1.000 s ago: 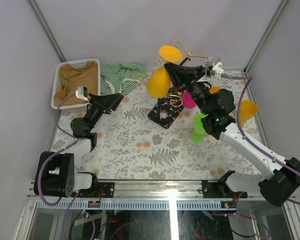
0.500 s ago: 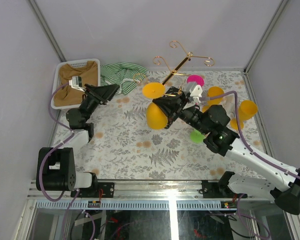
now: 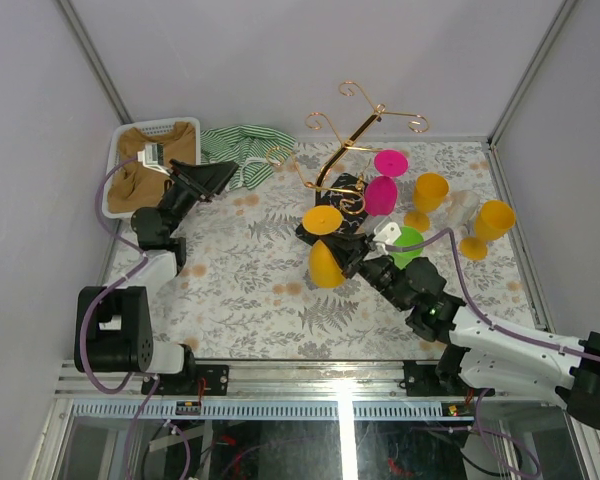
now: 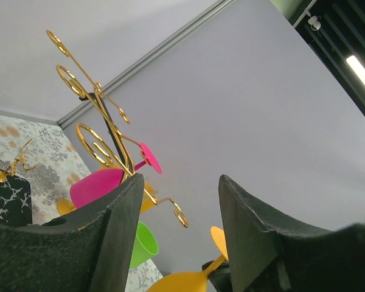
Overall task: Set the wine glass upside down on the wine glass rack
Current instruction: Turn the wine glass upside down at the wine rack.
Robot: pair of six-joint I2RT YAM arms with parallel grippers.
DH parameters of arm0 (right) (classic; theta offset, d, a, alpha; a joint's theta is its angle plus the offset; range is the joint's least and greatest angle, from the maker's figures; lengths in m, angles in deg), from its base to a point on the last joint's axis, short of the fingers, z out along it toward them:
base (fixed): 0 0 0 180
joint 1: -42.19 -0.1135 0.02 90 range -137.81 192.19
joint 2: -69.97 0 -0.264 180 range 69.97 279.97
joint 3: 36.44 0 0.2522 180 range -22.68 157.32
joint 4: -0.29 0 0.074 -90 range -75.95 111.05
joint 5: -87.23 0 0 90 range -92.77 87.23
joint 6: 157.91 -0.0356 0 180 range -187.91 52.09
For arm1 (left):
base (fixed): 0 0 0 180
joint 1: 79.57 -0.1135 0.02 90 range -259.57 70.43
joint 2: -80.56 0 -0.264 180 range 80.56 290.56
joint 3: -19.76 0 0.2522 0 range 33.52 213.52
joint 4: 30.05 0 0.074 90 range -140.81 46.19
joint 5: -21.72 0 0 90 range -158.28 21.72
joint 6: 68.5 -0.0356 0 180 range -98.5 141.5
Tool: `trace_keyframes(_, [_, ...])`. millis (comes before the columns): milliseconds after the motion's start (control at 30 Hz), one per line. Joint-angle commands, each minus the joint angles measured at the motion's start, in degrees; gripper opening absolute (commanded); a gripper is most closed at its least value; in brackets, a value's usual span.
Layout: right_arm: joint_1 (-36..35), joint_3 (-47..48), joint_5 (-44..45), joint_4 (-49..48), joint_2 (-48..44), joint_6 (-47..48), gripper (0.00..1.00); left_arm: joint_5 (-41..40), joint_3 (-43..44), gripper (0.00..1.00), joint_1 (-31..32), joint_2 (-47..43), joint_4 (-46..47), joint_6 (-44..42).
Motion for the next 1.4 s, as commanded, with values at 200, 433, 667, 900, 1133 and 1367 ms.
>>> trace_keyframes(200, [-2.0, -4.0, 10.5, -23.3, 4.8, 4.7, 0.0, 1.2, 2.1, 0.51, -0.6, 3.0, 2.7, -0.7])
trace_keyframes(433, [-2.0, -7.0, 15.5, -27.1, 4.8, 5.7, 0.0, 0.9, 3.1, 0.51, -0.7, 5.2, 4.9, 0.2])
trace_keyframes(667, [-2.0, -8.9, 17.4, -31.4, 7.5, 6.9, 0.0, 0.2, 4.5, 0.51, -0.7, 8.3, 8.6, 2.6])
trace_keyframes(900, [-2.0, -8.4, 19.4, -33.1, 10.3, 7.2, 0.0, 0.7, 4.2, 0.5, -0.7, 8.6, 9.4, 2.0])
trace_keyframes(1133, [0.2, -7.6, 18.3, -31.6, 11.1, 6.0, 0.0, 2.3, 6.3, 0.5, -0.9, 7.9, 5.1, -1.8])
trace_keyframes(1367, [3.7, -7.3, 14.8, -30.1, 11.3, 4.3, 0.0, 3.2, 7.5, 0.58, -0.9, 6.3, 0.3, -6.4])
